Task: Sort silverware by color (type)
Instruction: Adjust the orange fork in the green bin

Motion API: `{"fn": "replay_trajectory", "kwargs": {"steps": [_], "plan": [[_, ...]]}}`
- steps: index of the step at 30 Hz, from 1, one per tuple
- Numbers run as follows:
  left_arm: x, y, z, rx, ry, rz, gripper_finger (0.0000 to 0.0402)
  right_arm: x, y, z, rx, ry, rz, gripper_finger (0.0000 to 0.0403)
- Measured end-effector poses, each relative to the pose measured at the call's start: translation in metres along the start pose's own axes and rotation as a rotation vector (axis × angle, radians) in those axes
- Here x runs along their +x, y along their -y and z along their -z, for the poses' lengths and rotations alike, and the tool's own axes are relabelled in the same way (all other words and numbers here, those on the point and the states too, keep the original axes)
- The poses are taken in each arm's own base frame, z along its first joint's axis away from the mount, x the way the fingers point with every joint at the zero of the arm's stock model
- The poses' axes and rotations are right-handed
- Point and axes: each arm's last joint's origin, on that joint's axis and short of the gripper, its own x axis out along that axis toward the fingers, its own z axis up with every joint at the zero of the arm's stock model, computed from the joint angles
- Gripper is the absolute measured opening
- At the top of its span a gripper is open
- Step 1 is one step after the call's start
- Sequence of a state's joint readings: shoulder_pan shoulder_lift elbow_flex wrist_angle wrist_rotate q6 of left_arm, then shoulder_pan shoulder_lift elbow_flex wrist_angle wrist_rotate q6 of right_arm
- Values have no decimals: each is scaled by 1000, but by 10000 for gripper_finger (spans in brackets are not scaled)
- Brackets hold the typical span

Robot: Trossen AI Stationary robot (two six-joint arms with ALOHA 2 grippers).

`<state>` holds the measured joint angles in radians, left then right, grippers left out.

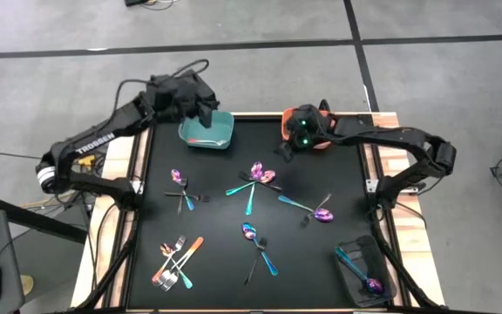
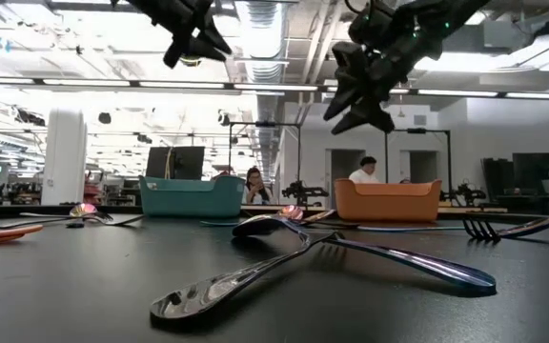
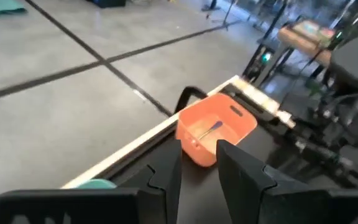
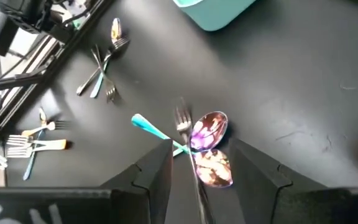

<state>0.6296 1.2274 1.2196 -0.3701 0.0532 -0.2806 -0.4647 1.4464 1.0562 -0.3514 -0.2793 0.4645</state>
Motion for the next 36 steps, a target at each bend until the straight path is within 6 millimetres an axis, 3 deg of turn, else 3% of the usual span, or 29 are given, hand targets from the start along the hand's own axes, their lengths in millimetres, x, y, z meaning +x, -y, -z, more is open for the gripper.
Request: {"fn": "replay_trajectory", "kwargs": {"steps": [4,9,14,19,26,36], "plan": [[-1,0,-4,5,-7,-18,88,-11,-3,-11,-8,-8,33,175],[18,-7,11,-17,-129,-54,88,-27,5,-30,37,29,88,175],[41,-27,19,5,-222,-52,89,-43,13,-47,83,85,156,175],[69,-53,32,-67,-333,17,89,-45,16,-48,100,97,204,175],[106,-75,72,-199,-574,-121,89,-28,29,-49,19,28,173,175],[133,-92,123,-380,-868,-279,88,-41,59,-56,-71,15,189,175]]}}
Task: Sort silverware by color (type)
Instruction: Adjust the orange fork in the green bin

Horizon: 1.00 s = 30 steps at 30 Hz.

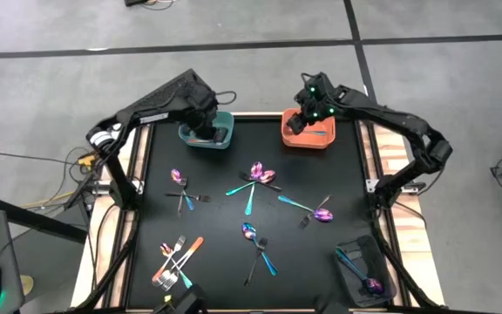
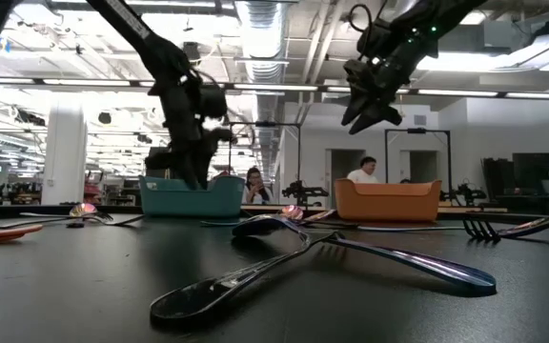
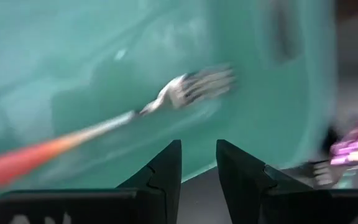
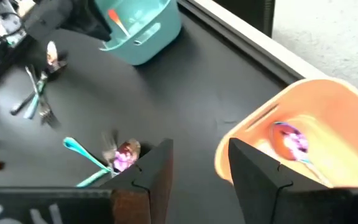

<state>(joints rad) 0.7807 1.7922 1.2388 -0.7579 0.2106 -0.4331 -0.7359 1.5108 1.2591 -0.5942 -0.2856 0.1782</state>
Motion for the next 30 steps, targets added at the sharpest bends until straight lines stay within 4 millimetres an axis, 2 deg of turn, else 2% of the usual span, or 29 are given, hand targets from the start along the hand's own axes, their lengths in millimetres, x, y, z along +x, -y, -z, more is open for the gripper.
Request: {"fn": "replay_trajectory", "kwargs": {"steps": [4,8,15,25,30], "plan": [[19,-5,1,-13,-76,-44,88,-3,11,0,-51,-12,25,175],[28,-7,0,-16,-82,-64,88,-6,20,-3,-86,12,43,175],[35,-11,-7,-25,20,-205,88,-10,31,-1,-83,-11,67,175],[6,4,-41,33,219,-232,88,-10,34,1,-77,-23,72,175],[-11,14,-52,104,245,-181,88,-8,28,3,27,-44,64,175]]}}
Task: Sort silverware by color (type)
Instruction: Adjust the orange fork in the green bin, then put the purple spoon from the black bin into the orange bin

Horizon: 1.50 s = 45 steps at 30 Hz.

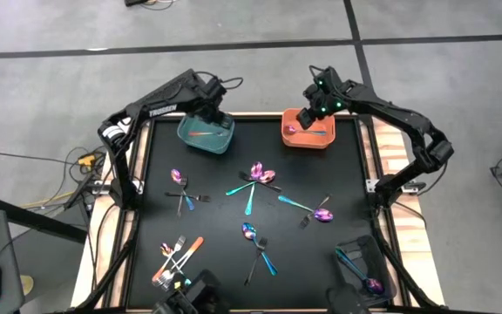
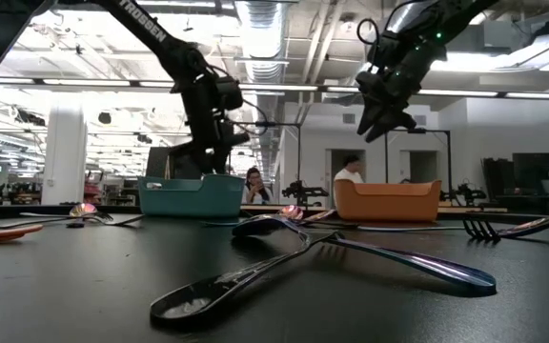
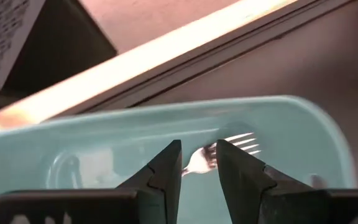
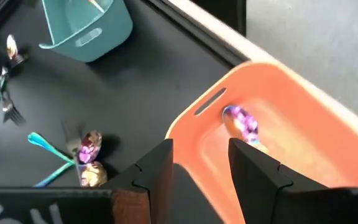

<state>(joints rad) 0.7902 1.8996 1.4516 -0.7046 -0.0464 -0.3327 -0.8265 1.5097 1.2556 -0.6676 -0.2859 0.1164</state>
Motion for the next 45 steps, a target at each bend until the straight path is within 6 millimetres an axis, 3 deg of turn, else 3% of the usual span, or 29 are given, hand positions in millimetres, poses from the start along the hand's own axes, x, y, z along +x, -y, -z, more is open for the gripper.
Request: {"fn": "replay_trajectory", "kwargs": {"steps": [6,11,20,30,37,45], "plan": [[-8,6,-3,146,-34,125,88,0,-22,11,67,-86,-26,175],[6,5,5,267,-18,149,88,1,-54,21,106,-122,-20,175],[18,-40,3,211,-5,-4,88,-5,-114,46,92,-124,25,175],[19,-74,3,173,-49,-30,88,-14,-116,62,122,-175,180,175],[-10,-67,2,163,-4,83,68,-10,-106,64,102,-226,222,175],[-80,-33,9,207,155,206,43,-3,-113,82,24,-327,192,175]]}}
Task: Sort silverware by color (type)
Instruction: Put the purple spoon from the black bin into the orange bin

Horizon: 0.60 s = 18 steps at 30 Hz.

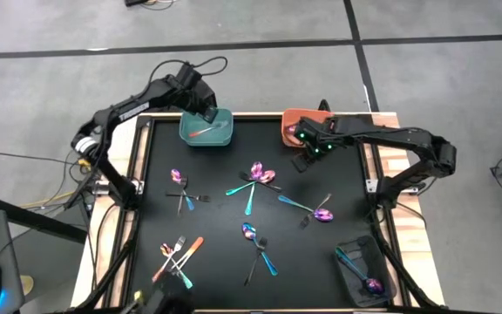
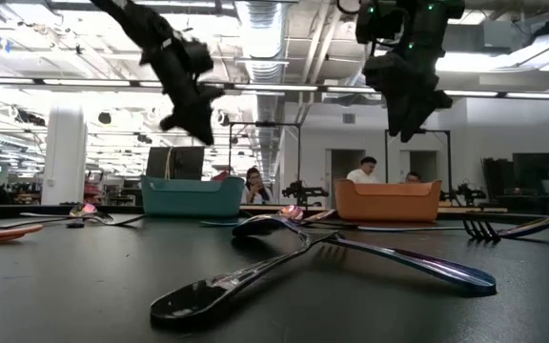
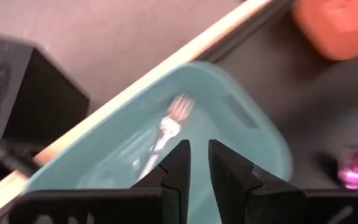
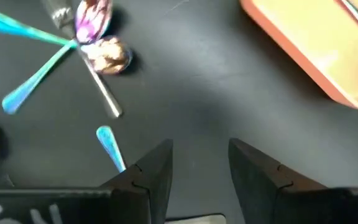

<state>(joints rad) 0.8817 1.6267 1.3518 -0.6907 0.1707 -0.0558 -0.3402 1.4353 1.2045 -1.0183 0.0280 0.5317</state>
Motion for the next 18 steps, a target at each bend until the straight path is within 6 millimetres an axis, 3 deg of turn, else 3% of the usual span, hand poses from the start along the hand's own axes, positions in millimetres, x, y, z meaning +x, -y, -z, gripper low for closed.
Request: {"fn": "replay_trajectory", "kwargs": {"steps": [4,8,13,18], "plan": [[-21,33,2,112,49,56,39,-1,-17,10,-68,-1,-28,175],[-26,65,9,204,40,114,39,-2,-33,22,-91,-15,-50,175],[-18,96,26,293,-10,168,39,4,-51,37,-109,-69,-41,175],[0,111,54,314,-94,175,39,5,-60,60,-78,-184,41,175]]}}
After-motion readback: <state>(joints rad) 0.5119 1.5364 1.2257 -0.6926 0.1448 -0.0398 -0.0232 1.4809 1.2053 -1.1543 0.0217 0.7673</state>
